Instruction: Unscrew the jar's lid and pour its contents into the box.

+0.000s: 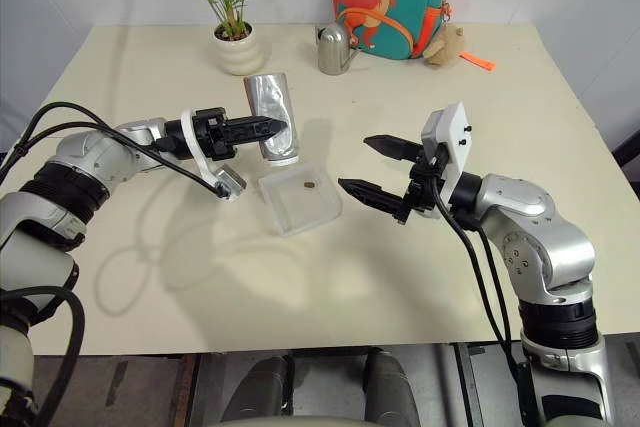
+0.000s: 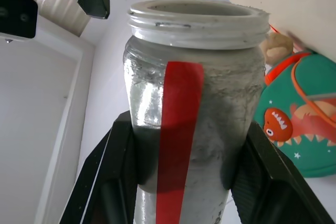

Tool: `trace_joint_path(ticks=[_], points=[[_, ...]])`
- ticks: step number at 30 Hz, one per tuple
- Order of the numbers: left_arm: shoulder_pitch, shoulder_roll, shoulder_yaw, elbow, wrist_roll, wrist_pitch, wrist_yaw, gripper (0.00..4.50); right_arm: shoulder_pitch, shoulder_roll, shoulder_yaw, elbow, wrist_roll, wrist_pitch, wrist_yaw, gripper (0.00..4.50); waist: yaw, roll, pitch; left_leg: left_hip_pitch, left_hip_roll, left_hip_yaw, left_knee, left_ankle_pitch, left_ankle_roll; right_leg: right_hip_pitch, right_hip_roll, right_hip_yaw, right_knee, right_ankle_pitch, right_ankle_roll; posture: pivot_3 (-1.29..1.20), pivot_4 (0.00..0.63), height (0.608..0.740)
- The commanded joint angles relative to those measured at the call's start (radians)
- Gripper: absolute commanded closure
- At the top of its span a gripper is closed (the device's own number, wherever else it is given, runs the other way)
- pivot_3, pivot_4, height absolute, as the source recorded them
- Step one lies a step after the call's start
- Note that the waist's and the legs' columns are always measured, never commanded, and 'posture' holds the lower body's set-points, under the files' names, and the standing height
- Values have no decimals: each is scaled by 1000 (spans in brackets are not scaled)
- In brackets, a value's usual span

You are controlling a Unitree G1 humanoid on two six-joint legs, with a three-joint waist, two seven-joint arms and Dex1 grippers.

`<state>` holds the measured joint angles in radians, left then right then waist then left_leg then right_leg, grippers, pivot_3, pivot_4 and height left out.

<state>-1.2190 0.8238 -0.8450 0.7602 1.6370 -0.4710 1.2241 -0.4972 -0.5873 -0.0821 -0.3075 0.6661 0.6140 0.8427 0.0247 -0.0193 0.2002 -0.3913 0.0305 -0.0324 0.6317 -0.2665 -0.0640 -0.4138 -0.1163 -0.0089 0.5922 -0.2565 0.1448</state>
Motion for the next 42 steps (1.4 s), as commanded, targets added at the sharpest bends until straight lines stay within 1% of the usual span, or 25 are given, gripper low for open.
trace_joint_path(ticks=[1, 4, 8, 10, 11, 12, 13, 14, 16, 17, 18, 19, 20, 22, 26, 28, 30, 32, 34, 37, 42], points=[[-16, 35, 14, -38, -37, -20, 9, 2621, -5, 1, -6, -5, 1, -20, 8, 33, -1, 0, 0, 0, 0, 0, 0, 0, 0, 0, 0, 0, 0, 0, 0, 0, 150, 740], [-15, 40, 49, -38, -126, -113, -46, 2621, -11, 4, -1, 1, -1, -22, 9, 33, 0, 0, 0, 0, 0, 0, 0, 2, -3, 0, 0, 0, 0, 0, 0, 0, 150, 740], [-1, 57, 115, -18, -339, -346, -207, 2621, -17, 9, 6, 8, -3, -22, 18, 33, 0, 0, 0, 0, 0, 0, 0, 2, -4, 0, 0, 0, 0, 0, 0, 0, 150, 740], [22, 64, 170, 0, -492, -444, -345, 2621, -18, 6, 7, 12, -3, -21, 26, 33, -1, 0, 0, 0, 0, 0, 0, 2, -4, 0, 0, 0, 0, 0, 0, 0, 150, 740], [35, 55, 206, 39, -613, -491, -463, 2621, -19, 4, 7, 13, -2, -20, 31, 33, -2, 0, 0, 0, 0, 1, 0, 2, -4, 0, 0, 0, 0, 0, 0, 0, 150, 740], [47, 48, 235, 63, -703, -521, -556, 2621, -19, 3, 7, 14, -1, -20, 35, 33, -2, 0, 0, 0, 0, 1, 0, 2, -4, 0, 0, 1, 0, 0, 0, 0, 150, 740], [72, 42, 275, 79, -840, -538, -670, 2621, -20, 0, 9, 14, -1, -19, 42, 33, -3, 0, 0, 0, 0, 1, 1, 2, -4, 0, 0, 1, 0, 0, 0, 0, 150, 740], [109, 30, 311, 89, -1007, -528, -834, 2621, -19, -3, 11, 13, -1, -20, 49, 33, -4, 0, 0, 1, 0, 2, 1, 2, -4, 0, 0, 1, 1, 0, 0, 0, 150, 740], [181, 25, 375, 55, -1246, -488, -1061, 2621, -18, -7, 14, 12, -3, -20, 59, 33, -6, 0, 0, 2, 0, 3, 1, 2, -4, 0, 0, 2, 1, 0, 0, 0, 150, 740], [232, 14, 411, 10, -1394, -414, -1209, 2621, -18, -7, 15, 11, -2, -20, 63, 33, -7, 0, 0, 1, 0, 3, 1, 2, -4, 0, 0, 2, 1, 0, 0, 0, 150, 740], [272, 13, 451, -30, -1481, -368, -1279, 2621, -18, -6, 18, 11, -2, -19, 67, 33, -8, 0, 0, 2, 0, 3, 1, 2, -4, 0, 0, 3, 2, 0, 0, 0, 150, 740], [324, -2, 508, -88, -1613, -259, -1375, 2621, -18, -6, 19, 9, -2, -19, 69, 33, -11, 0, 0, 2, 0, 3, 2, 2, -4, 0, 0, 3, 3, 0, 0, 0, 150, 740], [372, -20, 574, -138, -1722, -129, -1428, 2621, -18, -4, 21, 7, -2, -19, 70, 33, -14, 0, 0, 2, 0, 3, 2, 2, -4, 0, 0, 3, 3, 0, 0, 0, 150, 740], [464, -37, 675, -222, -1874, 62, -1518, 2621, -17, -2, 29, 5, -9, -26, 73, 33, -23, 0, 0, 2, 0, 3, 4, 2, -3, 0, 0, 4, 4, 0, 0, 0, 150, 740], [603, -65, 851, -345, -2015, 348, -1512, 2621, -4, -4, 44, -8, -24, -35, 84, 33, -31, 0, 0, 3, 0, 3, 6, -1, 1, 1, 0, 5, 7, 0, 0, 0, 150, 740], [663, -93, 936, -397, -2108, 453, -1543, 2621, 7, -9, 60, -9, -48, -52, 95, 33, -31, -1, -1, 4, 0, 3, 7, -1, 2, 1, 0, 5, 10, 0, 0, 0, 150, 740], [710, -114, 994, -422, -2153, 522, -1573, 2621, 15, -13, 81, -5, -77, -75, 107, 33, -29, -1, -1, 5, 0, 3, 9, -1, 2, 1, 0, 5, 11, 0, 0, 0, 150, 740], [743, -135, 1040, -433, -2158, 546, -1571, 2621, 21, -11, 95, -1, -96, -93, 112, 33, -29, -1, -1, 5, 0, 3, 13, -2, 3, 2, 0, 5, 12, 0, -1, 0, 150, 740], [762, -146, 1062, -430, -2120, 539, -1563, 2621, 24, -8, 104, 4, -112, -109, 116, 33, -27, -2, -2, 5, 0, 3, 15, -2, 3, 3, 0, 5, 12, 1, -1, 0, 150, 740], [779, -182, 1122, -398, -2129, 528, -1563, 2621, 29, -11, 130, 28, -155, -156, 130, 33, -24, -5, -3, 5, 0, 2, 16, -2, 3, 4, 0, 5, 12, 2, -2, 0, 150, 740], [800, -210, 1160, -380, -2100, 491, -1602, 2621, 36, -11, 140, 75, -199, -214, 151, 33, -27, -7, -4, 5, 0, 2, 15, -2, 3, 4, 0, 5, 10, 2, -2, 0, 150, 740]])
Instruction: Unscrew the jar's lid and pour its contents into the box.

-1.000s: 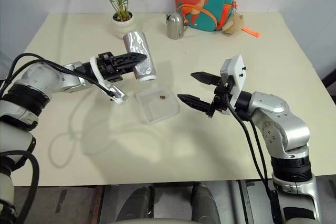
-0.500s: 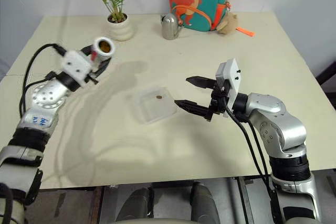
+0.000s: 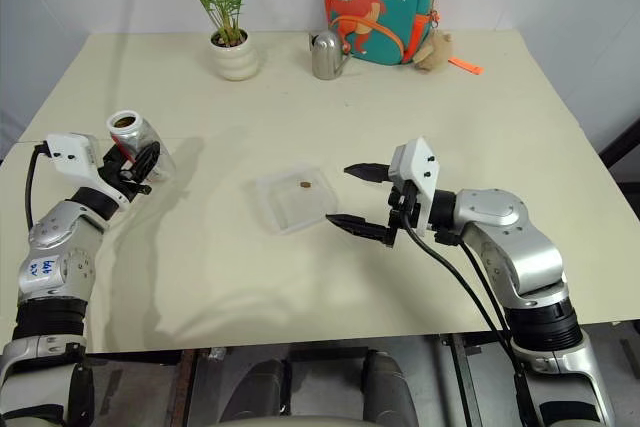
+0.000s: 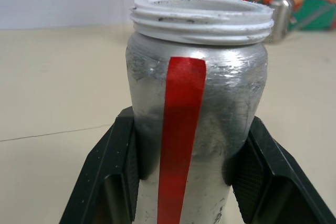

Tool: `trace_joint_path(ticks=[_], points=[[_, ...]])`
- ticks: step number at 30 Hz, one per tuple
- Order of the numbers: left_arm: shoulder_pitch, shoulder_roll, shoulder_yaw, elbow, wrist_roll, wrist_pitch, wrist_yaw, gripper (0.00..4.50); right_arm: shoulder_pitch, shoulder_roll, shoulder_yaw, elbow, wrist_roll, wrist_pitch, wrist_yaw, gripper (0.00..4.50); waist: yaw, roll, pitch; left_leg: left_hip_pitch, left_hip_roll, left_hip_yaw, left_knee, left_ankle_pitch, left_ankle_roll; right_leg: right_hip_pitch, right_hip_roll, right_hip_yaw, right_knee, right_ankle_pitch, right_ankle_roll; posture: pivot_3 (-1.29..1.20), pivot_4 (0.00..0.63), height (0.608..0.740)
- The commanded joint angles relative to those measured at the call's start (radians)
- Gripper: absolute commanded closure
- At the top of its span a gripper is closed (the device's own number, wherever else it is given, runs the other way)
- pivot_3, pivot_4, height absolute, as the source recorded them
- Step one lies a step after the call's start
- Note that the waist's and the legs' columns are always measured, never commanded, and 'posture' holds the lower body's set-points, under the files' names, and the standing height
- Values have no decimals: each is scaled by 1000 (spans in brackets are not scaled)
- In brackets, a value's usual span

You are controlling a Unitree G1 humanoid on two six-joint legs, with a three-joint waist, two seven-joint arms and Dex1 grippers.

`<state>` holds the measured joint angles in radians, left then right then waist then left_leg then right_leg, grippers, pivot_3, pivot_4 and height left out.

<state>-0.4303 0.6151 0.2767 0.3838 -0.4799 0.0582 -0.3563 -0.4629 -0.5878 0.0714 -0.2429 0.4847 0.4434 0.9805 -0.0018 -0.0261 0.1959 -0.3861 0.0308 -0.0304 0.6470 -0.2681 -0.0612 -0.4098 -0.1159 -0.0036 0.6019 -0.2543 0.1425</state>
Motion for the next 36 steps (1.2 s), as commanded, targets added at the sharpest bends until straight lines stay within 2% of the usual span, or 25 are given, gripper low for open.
trace_joint_path(ticks=[1, 5, 7, 13, 18, 25, 29, 32, 36], points=[[18, -3, 40, 0, 24, -43, -33, 2621, 4, -12, -13, 21, -26, -56, 18, 33, 0, 0, 0, 0, 0, 0, 0, 0, 0, 0, 0, 0, 0, 0, 0, 0, 150, 740], [48, 1, 35, 20, 60, -42, -63, 2621, 10, -20, -18, 49, -49, -85, 35, 33, -1, 0, 0, 0, 0, 0, -1, 0, 0, 0, 0, 0, 0, 0, 0, 0, 150, 740], [55, -5, 42, 12, 78, -46, -50, 1882, 12, -20, -23, 50, -49, -85, 38, 0, -1, 0, 0, 0, 0, 0, -1, 0, 0, 0, 0, 0, 0, 0, 0, 0, 150, 740], [91, -19, 48, -35, 105, -58, -51, 35, 17, -23, -28, 45, -47, -78, 44, 0, -1, 0, 0, 0, 0, 0, -1, -1, 0, 0, 0, 0, -3, 0, 0, 0, 150, 740], [160, 14, 69, -92, 148, -58, -43, 35, 23, -28, -29, 22, -42, -64, 41, 0, -3, 0, 0, 0, 0, 0, -1, -1, 0, 0, 0, 0, -4, 0, 0, 0, 150, 740], [319, 70, 117, -191, 159, -70, -118, 35, 47, -64, -55, -24, -23, -31, 43, 0, 0, 0, 0, 0, 1, 1, -2, -2, 0, -1, 0, 0, -6, 0, -1, 0, 150, 740], [380, 135, 134, -157, 240, -176, -148, 35, 52, -87, -67, -20, -21, -29, 54, 0, 1, 0, 0, 0, 1, 1, -2, -3, 0, -1, 0, 0, -8, 0, -2, 0, 150, 740], [409, 187, 128, -164, 228, -228, -258, 35, 52, -113, -85, -15, -12, -22, 69, 0, 0, 0, 0, -1, 1, 1, -2, -3, 0, -1, 0, 0, -9, 0, -4, 0, 150, 740], [441, 221, 69, -347, 137, -245, -461, 35, 63, -153, -118, -20, 11, -14, 93, 0, 2, 0, 0, -1, 2, 3, -3, -4, 0, -1, -1, 0, -11, -2, -8, 0, 150, 740]])
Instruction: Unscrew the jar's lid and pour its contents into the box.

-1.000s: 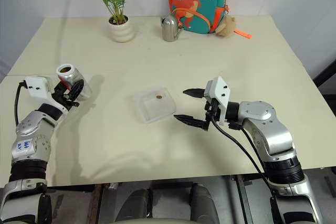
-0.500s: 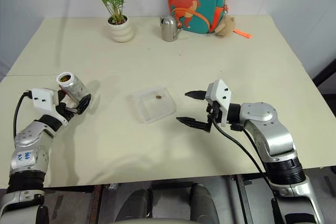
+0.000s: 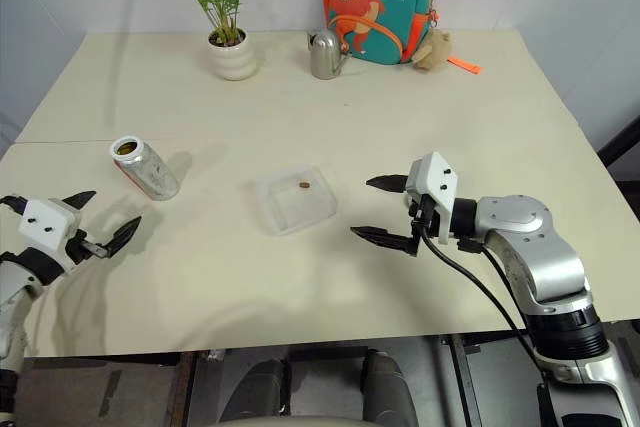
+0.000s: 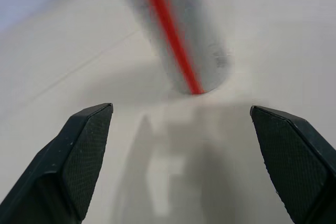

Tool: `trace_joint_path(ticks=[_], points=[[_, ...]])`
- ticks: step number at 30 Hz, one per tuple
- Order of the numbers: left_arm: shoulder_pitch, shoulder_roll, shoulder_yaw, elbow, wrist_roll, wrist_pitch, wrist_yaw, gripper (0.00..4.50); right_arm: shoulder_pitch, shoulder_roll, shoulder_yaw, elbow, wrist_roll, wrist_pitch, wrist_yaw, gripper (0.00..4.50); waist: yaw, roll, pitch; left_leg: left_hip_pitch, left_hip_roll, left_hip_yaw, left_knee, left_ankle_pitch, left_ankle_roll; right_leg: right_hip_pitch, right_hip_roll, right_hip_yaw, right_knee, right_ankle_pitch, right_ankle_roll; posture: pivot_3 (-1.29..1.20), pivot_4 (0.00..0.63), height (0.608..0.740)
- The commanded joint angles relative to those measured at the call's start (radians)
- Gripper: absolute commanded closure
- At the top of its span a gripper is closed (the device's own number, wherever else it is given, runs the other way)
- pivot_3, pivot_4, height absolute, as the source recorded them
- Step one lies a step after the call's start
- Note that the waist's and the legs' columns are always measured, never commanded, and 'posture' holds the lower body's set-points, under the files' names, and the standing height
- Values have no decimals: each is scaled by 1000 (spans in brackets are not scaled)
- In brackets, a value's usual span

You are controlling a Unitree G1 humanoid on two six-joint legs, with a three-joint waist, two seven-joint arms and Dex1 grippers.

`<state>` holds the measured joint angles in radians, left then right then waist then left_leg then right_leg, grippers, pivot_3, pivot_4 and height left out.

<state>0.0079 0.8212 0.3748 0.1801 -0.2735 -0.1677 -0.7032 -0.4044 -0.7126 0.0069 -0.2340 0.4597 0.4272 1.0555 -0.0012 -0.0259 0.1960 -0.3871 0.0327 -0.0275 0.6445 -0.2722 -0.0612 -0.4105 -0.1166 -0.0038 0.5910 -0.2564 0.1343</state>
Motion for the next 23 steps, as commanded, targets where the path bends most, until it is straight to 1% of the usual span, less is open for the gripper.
trace_joint_path(ticks=[1, 4, 6, 12, 18, 23], points=[[-2, 17, -44, -184, -97, 0, -152, 35, 7, -35, -60, -26, 39, 1, 24, 0, 3, 0, 0, 0, 0, 0, 0, 0, 0, 0, 0, 0, 0, 0, 0, 0, 150, 740], [-37, 7, -81, -250, -131, 53, -197, 35, 11, -53, -78, 4, 44, -15, 49, 0, 0, 0, 0, 0, 0, 0, 0, -1, 1, 0, 0, 0, 0, 0, 1, 0, 150, 740], [-62, 7, -120, -284, -128, 75, -224, 35, 17, -65, -96, 23, 48, -22, 65, 0, 0, 0, 0, 0, 1, 1, 0, -1, 1, 0, 1, 0, 0, 1, 2, 0, 150, 740], [-136, 3, -176, -330, -142, 123, -272, 35, 24, -74, -155, 41, 90, 8, 59, 0, -3, 0, 0, 1, 1, 3, 0, -2, 2, 0, 1, 1, 1, 3, 5, 0, 150, 740], [-169, -5, -177, -323, -157, 166, -299, 35, 39, -82, -170, 31, 69, -21, 47, 0, -3, 0, 0, 1, 2, 3, 1, -2, 3, 0, 1, 1, 0, 3, 5, 0, 150, 740], [-182, -12, -154, -326, -162, 204, -278, 35, 47, -70, -163, 23, 62, -48, 24, 0, -2, 0, 0, 0, 2, 4, 1, -2, 4, -1, 1, 1, 0, 3, 5, 0, 150, 740]])
